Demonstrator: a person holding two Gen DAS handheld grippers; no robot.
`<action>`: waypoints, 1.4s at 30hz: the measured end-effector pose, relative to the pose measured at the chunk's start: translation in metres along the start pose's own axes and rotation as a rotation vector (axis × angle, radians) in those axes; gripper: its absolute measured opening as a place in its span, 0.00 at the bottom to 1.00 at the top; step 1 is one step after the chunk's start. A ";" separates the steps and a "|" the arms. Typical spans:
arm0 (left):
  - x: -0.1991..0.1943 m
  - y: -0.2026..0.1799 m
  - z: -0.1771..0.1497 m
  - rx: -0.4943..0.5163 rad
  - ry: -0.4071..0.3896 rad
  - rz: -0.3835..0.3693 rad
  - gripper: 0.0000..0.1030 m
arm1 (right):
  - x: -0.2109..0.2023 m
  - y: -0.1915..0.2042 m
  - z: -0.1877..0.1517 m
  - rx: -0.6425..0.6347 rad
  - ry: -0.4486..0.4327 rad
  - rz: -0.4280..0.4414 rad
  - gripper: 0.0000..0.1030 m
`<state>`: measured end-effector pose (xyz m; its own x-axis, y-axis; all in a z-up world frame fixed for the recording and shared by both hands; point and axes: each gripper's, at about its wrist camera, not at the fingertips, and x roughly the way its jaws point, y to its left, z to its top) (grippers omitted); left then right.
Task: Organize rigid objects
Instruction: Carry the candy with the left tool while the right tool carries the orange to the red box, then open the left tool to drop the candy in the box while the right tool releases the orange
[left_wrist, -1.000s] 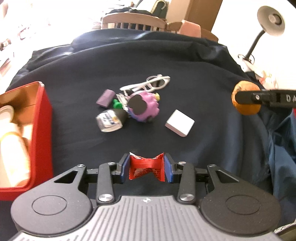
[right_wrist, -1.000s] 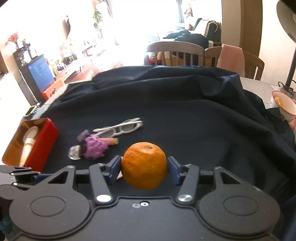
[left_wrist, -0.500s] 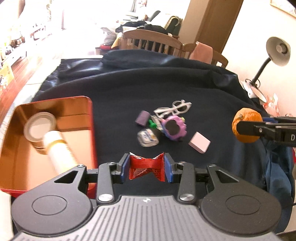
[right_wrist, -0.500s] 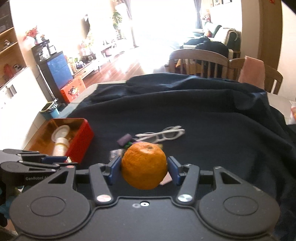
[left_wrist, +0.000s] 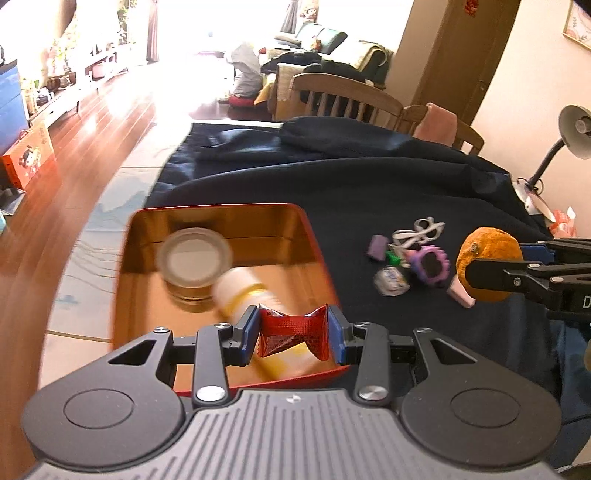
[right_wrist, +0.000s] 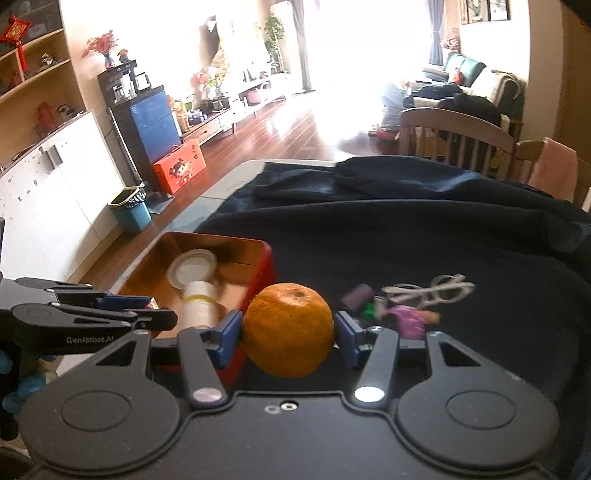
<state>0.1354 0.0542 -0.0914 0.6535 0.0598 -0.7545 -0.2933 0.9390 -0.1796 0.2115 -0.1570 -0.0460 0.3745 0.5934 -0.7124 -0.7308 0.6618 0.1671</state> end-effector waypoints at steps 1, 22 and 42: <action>0.000 0.007 0.000 0.001 0.003 0.007 0.37 | 0.005 0.007 0.002 -0.002 0.001 0.000 0.52; 0.056 0.058 0.008 0.128 0.093 0.029 0.37 | 0.126 0.079 0.042 -0.070 0.039 -0.084 0.52; 0.080 0.062 0.008 0.175 0.134 0.047 0.37 | 0.173 0.084 0.040 -0.065 0.146 -0.090 0.52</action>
<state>0.1754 0.1195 -0.1580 0.5401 0.0707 -0.8386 -0.1882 0.9814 -0.0385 0.2379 0.0194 -0.1274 0.3573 0.4571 -0.8145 -0.7351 0.6755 0.0567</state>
